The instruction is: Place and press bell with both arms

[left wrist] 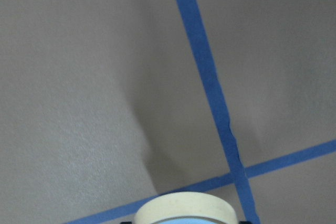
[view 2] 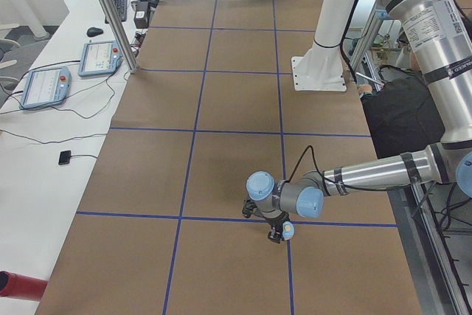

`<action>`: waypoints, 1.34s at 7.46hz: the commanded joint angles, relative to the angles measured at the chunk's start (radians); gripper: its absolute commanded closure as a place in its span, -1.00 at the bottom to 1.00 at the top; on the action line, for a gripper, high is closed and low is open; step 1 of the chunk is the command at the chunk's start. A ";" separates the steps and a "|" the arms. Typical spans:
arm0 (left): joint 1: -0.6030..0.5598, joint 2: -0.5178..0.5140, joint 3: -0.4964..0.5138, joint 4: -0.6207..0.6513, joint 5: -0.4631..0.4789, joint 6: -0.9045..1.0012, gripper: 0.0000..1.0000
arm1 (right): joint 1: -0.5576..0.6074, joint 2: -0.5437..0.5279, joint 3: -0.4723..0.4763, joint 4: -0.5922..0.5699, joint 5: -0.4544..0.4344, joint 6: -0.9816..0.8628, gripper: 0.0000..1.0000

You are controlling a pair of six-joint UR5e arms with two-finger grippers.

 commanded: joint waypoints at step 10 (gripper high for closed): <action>-0.033 -0.814 0.103 0.682 0.002 -0.143 0.76 | 0.000 0.009 0.003 0.002 0.000 0.002 -1.00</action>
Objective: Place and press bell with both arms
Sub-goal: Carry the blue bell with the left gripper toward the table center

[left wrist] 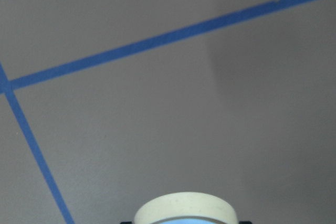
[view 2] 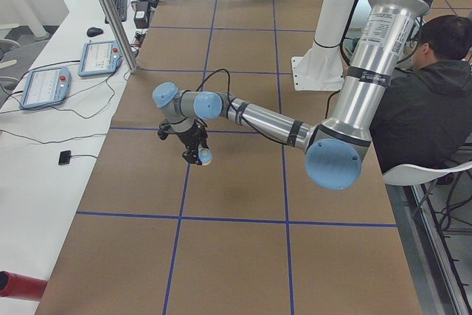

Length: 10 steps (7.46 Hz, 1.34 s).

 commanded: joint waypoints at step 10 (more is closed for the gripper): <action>0.473 -0.637 0.478 -0.271 -0.019 -0.883 0.71 | -0.001 0.004 -0.001 -0.002 0.000 0.000 -1.00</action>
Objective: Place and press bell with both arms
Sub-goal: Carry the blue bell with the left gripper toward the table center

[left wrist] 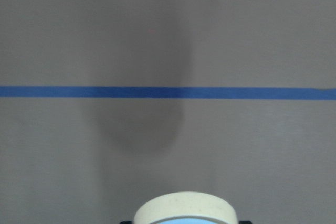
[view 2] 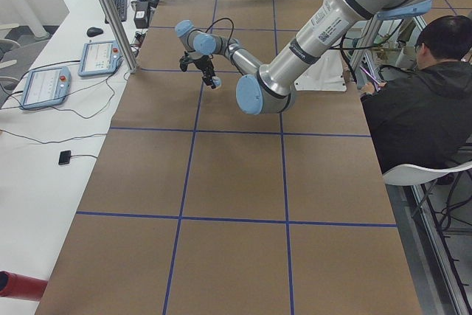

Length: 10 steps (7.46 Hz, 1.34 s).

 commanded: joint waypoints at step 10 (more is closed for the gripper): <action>0.133 -0.179 0.217 -0.203 0.011 -0.151 -0.14 | 0.000 -0.001 -0.002 -0.001 0.002 0.002 -1.00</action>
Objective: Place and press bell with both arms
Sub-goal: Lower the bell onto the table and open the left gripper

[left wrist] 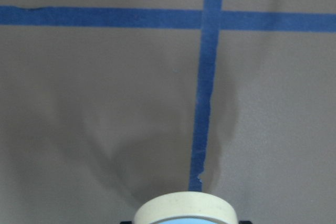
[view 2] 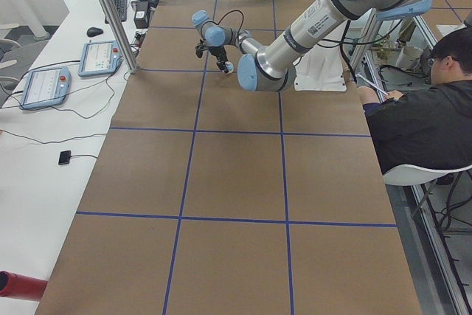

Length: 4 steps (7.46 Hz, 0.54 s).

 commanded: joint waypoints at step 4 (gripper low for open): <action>0.023 0.001 0.018 -0.059 0.058 -0.025 -1.00 | 0.000 0.000 0.000 0.000 -0.002 -0.001 -1.00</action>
